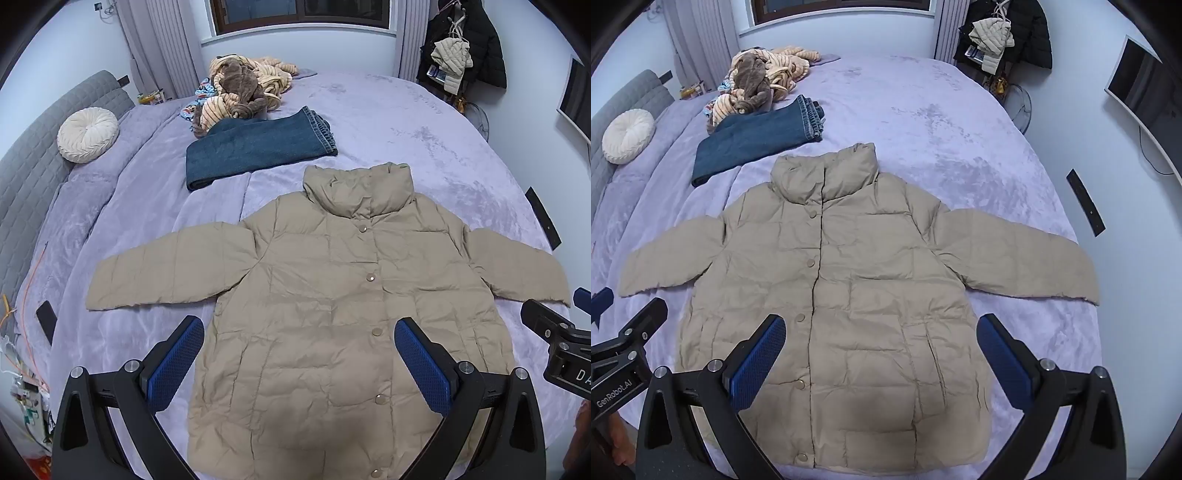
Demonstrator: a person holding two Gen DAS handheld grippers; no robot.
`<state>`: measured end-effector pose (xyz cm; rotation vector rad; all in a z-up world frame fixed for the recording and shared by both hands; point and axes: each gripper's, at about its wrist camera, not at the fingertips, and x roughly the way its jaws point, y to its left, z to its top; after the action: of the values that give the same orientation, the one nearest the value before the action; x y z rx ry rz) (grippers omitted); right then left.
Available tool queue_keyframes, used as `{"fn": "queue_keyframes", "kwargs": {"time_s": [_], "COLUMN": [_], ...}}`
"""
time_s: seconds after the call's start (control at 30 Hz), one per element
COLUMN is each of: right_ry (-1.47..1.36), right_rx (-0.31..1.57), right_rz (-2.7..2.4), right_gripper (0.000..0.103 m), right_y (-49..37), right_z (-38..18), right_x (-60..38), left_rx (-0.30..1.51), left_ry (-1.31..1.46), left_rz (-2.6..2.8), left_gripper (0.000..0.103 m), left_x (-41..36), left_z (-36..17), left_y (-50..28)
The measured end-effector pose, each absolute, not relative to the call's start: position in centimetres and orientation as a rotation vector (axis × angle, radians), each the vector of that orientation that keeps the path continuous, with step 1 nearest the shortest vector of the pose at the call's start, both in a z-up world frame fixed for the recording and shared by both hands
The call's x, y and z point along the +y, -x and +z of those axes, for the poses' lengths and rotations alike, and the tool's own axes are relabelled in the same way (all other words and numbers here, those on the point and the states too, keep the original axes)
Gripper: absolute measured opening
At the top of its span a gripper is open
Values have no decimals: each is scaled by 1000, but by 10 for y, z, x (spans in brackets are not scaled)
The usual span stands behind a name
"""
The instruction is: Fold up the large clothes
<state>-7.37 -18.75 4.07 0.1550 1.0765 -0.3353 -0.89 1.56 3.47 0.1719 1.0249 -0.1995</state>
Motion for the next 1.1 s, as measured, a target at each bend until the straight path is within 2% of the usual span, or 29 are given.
{"fn": "queue_keyframes", "kwargs": {"time_s": [1.1], "right_ry": [-168], "right_rx": [1079], "right_rz": [-335], "right_gripper": [103], "right_y": [76], "right_z": [43], "right_x": [-186], "left_rx": [1026], "left_ry": [-166], "left_rz": [-201], "left_gripper": [103], "left_x": [17], "left_z": [36], "left_y": [16]}}
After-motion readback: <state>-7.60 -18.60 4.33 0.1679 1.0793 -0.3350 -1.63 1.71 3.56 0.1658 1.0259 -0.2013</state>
